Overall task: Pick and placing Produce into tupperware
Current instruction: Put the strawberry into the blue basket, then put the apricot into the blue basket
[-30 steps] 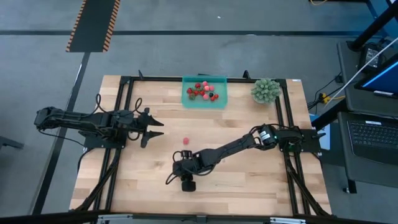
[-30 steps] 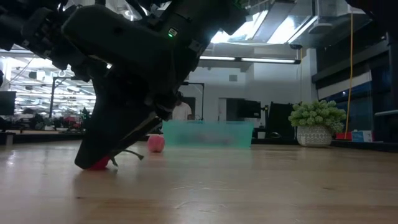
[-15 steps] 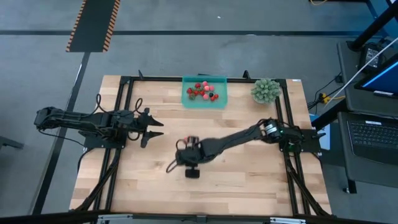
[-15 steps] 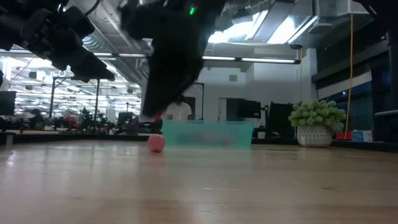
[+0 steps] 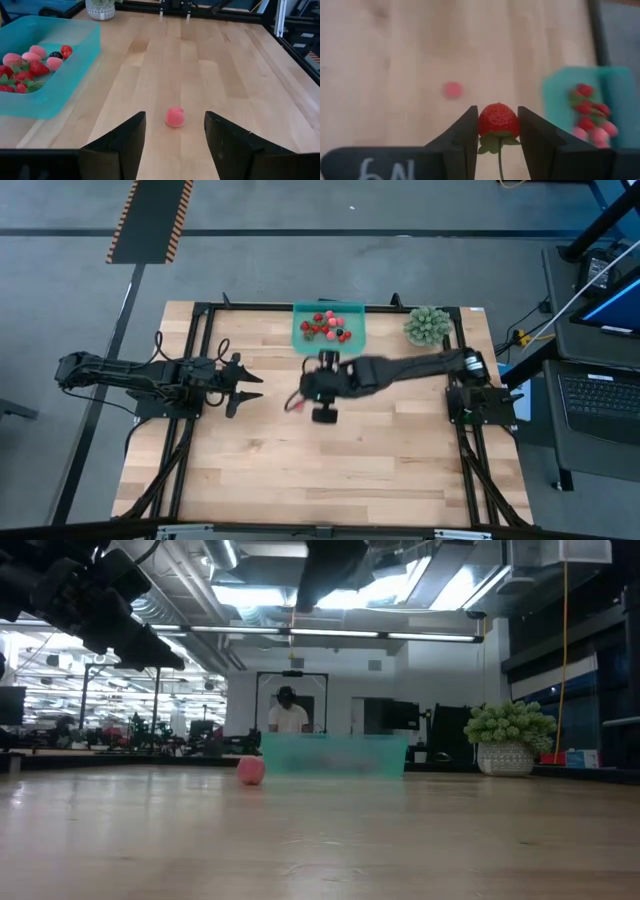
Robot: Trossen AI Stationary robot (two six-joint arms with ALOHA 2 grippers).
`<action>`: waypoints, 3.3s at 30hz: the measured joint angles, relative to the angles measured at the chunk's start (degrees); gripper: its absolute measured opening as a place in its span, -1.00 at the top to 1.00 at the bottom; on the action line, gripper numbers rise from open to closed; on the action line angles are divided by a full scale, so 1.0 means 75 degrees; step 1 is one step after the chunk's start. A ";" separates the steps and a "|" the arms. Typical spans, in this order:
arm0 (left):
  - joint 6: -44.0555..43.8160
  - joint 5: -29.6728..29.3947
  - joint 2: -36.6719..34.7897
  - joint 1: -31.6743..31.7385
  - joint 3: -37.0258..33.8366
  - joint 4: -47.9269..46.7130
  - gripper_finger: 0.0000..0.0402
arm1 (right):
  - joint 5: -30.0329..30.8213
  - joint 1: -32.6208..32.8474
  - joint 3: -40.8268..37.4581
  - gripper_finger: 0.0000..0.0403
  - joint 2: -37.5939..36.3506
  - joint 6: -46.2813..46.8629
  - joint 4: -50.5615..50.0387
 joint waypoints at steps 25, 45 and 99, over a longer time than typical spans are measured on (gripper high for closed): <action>-0.0009 0.0000 0.0000 0.0003 0.0000 -0.0027 0.03 | -0.2302 -0.4914 -0.2335 0.40 -0.0156 0.0433 0.1692; -0.0027 0.0000 0.0000 0.0000 0.0000 -0.0066 0.03 | -0.3425 -0.5737 -0.3331 0.40 0.0198 0.0575 0.3121; -0.0458 -0.0003 0.0000 0.0000 0.0000 -0.0343 0.03 | -0.1795 -0.3460 0.0057 0.05 -0.0573 0.1579 -0.2199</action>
